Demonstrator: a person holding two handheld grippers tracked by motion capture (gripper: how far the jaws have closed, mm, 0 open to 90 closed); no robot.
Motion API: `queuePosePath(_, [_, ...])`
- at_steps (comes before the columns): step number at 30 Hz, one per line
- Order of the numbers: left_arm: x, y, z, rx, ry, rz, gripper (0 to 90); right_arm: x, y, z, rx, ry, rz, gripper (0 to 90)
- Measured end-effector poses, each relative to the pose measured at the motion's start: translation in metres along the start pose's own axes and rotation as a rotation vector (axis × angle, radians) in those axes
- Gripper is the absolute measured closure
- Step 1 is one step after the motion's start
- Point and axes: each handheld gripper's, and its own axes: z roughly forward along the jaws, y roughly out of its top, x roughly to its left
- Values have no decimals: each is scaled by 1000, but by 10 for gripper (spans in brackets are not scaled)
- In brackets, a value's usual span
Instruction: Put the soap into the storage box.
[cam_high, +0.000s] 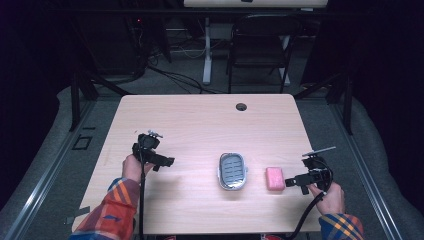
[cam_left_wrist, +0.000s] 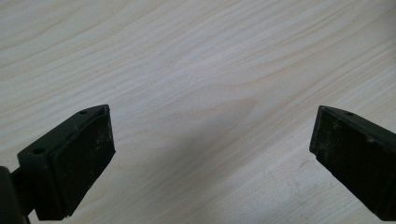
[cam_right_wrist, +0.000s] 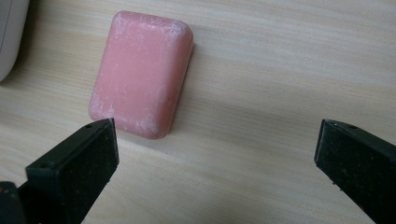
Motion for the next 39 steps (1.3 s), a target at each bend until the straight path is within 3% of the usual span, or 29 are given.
queuePosePath(20, [-1,2,0,-6,-6,-3,0,18,1,-2,17,-6,-6,0])
queuePosePath(25, [-2,2,0,0,-8,-2,0,28,7,-3,1,-13,-12,0])
queuePosePath(39, [-2,3,1,4,-6,-2,0,53,23,5,32,-50,-59,0])
